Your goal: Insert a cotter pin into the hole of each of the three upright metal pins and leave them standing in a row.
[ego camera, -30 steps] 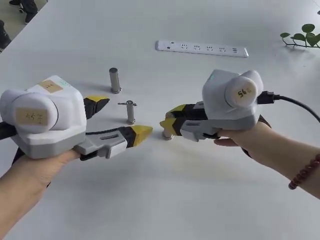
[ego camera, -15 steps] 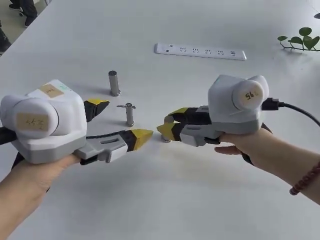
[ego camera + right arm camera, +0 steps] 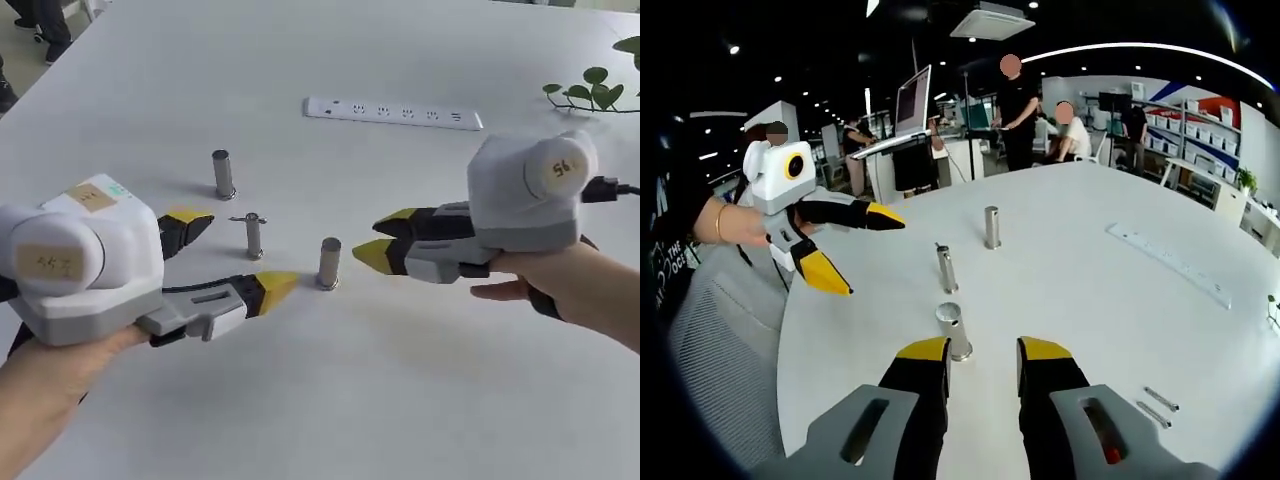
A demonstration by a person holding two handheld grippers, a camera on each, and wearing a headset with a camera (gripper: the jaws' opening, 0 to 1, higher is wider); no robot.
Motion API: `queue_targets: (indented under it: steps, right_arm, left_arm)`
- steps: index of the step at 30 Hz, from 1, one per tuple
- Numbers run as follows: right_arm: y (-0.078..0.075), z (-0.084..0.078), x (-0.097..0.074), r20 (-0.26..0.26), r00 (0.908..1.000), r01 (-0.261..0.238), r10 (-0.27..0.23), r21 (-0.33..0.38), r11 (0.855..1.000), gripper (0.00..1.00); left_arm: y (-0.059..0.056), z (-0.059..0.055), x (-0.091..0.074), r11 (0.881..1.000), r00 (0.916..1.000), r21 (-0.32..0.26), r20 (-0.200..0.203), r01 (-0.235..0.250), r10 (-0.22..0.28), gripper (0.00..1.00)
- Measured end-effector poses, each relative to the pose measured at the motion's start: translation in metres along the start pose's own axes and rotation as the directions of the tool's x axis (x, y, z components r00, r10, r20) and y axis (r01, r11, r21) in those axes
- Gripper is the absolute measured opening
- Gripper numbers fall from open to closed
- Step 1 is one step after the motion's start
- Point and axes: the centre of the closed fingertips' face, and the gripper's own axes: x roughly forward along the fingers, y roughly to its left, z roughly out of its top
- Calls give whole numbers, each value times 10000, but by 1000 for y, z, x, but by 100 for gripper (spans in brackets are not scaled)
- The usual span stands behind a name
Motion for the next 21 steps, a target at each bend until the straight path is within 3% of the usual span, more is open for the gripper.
queue_targets:
  steps: [6,12,16,18,21]
  right_arm:
    - [-35,-17,-19,-694,9958,596,-599,-66,9982,17]
    - [-66,-33,-31,-1408,9845,1017,-1043,-253,9945,16]
    - [-88,-53,-40,-2265,9610,1514,-1586,-487,9873,15]
    - [-89,-58,-40,-2337,9619,1388,-1421,-303,9899,15]
    - [-96,-68,-42,-2633,9515,1533,-1593,-433,9872,15]
  left_arm:
    - [-2,-1,-3,9999,9999,36,-56,158,-157,63]
    - [-3,-2,-6,9998,9997,13,-165,204,-204,62]
    - [-1,-5,-8,9999,9993,85,-347,119,-116,62]
    - [-1,-7,-9,9999,9991,51,-406,118,-116,61]
    - [-1,-11,-12,9999,9987,58,-502,130,-127,60]
